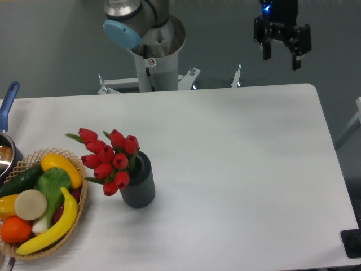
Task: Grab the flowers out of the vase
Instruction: 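Open the gripper and start moving it toward the tulip vase, then move the open gripper down toward the red tulip stems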
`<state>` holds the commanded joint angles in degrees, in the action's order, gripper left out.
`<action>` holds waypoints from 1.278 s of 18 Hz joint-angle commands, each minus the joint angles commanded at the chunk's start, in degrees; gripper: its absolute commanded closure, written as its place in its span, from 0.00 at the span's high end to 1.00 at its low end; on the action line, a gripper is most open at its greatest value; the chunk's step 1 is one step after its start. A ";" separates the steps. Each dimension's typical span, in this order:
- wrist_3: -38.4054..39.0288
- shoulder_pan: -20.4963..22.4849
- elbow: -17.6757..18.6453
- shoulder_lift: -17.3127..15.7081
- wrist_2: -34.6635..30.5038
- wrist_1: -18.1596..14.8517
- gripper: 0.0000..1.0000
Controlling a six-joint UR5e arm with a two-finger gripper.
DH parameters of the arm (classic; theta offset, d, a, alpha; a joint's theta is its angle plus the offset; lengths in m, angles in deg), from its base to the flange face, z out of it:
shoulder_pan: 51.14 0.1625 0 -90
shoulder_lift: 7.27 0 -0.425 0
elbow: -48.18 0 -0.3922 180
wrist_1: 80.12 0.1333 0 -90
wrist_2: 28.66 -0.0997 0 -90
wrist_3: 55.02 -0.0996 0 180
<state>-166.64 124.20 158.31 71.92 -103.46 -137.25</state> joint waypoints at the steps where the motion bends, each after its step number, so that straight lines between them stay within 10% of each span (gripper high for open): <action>1: 0.26 0.00 0.00 0.00 -0.09 0.26 1.00; 9: 0.96 0.09 2.19 0.00 2.80 -0.09 1.00; 14: 21.06 -0.97 3.25 0.09 11.76 0.70 1.00; 23: 27.42 -3.33 5.18 1.05 19.76 0.53 1.00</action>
<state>-139.22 120.86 163.49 72.97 -83.70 -136.72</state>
